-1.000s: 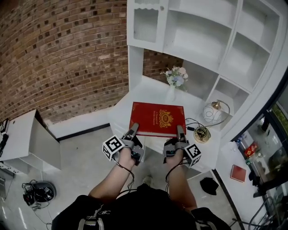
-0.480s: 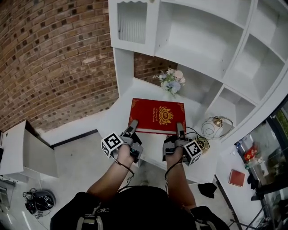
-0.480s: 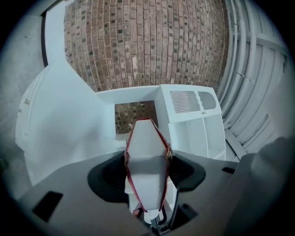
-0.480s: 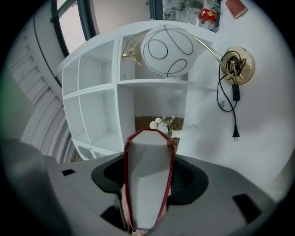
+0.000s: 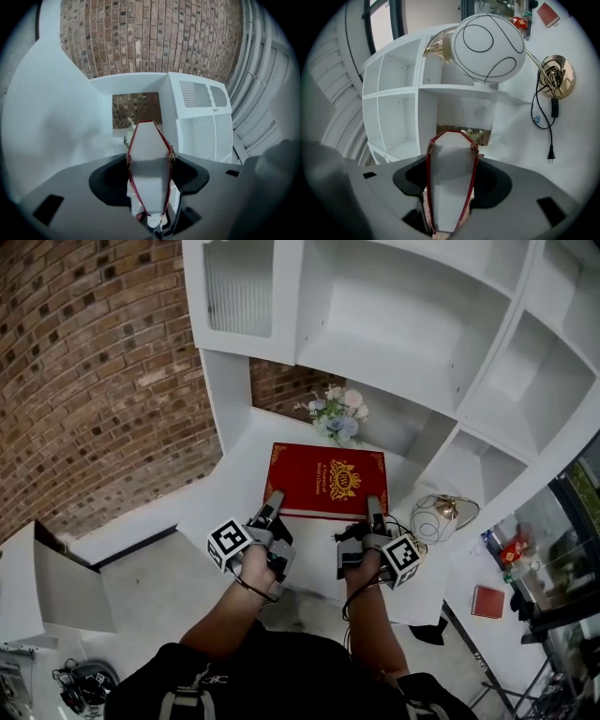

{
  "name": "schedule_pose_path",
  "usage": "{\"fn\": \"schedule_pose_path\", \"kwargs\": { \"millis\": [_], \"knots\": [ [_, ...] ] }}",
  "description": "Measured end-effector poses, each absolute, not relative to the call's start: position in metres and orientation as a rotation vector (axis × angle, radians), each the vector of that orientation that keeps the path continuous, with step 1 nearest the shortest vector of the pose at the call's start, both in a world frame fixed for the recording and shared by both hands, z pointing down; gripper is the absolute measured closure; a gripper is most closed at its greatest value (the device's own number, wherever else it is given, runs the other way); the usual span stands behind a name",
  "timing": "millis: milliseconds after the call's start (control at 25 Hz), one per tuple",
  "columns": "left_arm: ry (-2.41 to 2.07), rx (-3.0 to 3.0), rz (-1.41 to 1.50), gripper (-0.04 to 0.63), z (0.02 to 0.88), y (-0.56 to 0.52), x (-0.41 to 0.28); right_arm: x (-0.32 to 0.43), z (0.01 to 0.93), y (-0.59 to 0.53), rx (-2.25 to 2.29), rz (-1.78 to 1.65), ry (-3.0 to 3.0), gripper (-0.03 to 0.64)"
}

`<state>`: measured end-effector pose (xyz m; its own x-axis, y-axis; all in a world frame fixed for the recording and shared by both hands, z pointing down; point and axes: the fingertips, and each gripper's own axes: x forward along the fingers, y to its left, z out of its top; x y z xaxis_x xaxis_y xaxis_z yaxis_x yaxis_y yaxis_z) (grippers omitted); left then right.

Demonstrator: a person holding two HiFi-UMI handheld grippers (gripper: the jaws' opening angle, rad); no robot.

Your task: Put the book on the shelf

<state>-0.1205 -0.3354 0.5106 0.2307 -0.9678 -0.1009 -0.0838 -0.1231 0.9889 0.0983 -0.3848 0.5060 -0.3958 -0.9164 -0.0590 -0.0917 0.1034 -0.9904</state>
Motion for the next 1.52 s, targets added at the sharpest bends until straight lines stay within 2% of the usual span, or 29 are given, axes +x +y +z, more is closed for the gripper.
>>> {"fn": "schedule_pose_path", "kwargs": {
  "millis": [440, 840, 1520],
  "knots": [
    [-0.853, 1.592, -0.895, 0.339, 0.491, -0.422, -0.107, 0.117, 0.496, -0.415, -1.140, -1.203, 1.460, 0.351],
    [-0.756, 1.654, -0.825, 0.339, 0.476, -0.448, -0.094, 0.127, 0.483, -0.415, -1.192, -1.099, 1.383, 0.348],
    [-0.605, 1.793, -0.991, 0.336, 0.392, -0.425, -0.085, 0.130, 0.406, -0.397, -1.087, -0.952, 1.470, 0.348]
  ]
}}
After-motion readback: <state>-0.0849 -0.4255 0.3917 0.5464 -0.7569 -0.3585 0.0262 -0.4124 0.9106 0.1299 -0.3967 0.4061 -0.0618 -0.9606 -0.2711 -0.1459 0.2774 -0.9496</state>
